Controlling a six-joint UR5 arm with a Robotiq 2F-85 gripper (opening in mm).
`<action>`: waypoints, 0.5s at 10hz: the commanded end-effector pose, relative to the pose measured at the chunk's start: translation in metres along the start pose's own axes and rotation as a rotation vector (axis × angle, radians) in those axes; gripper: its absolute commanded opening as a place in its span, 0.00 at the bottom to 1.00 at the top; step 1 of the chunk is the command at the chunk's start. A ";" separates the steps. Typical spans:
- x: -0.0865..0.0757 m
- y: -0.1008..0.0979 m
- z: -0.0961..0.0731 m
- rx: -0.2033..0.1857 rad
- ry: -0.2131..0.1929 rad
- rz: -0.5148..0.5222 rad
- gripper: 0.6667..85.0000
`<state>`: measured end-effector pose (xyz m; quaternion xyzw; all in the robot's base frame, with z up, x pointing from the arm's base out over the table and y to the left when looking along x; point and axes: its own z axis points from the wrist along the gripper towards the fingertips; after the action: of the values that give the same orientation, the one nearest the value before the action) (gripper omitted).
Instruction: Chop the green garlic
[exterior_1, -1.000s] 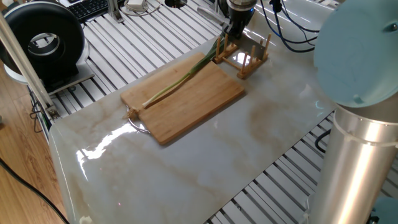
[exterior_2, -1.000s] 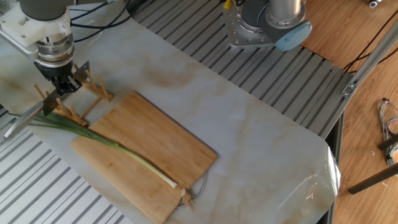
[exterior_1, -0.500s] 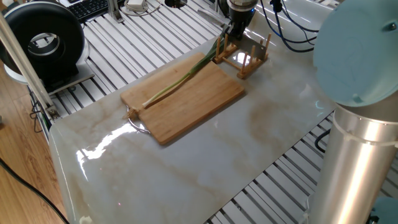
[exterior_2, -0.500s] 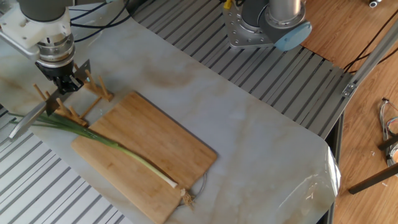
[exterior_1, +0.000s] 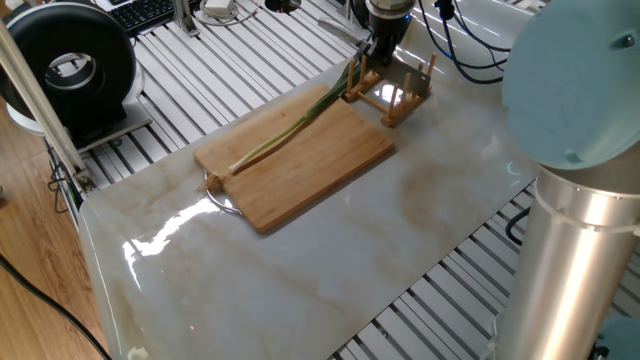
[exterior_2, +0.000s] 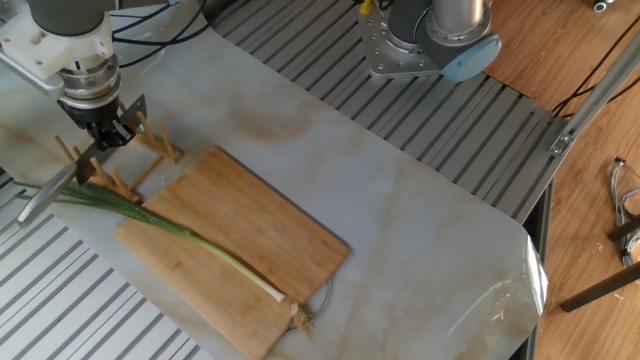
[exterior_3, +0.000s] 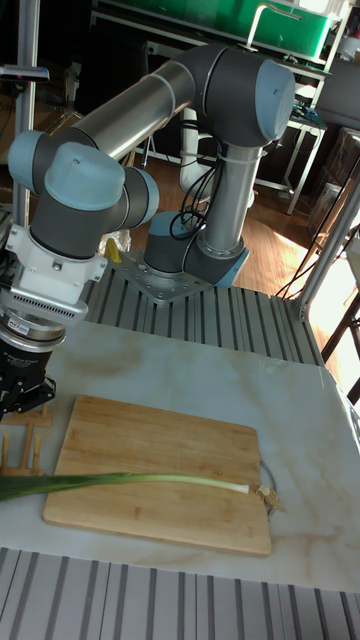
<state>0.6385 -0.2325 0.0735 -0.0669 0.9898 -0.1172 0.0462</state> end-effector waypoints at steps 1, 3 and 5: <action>0.004 -0.002 0.004 -0.005 0.008 0.023 0.12; 0.004 -0.001 0.007 -0.013 0.007 0.021 0.12; 0.005 -0.001 0.007 -0.015 0.013 0.018 0.14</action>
<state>0.6352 -0.2358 0.0681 -0.0615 0.9905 -0.1160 0.0413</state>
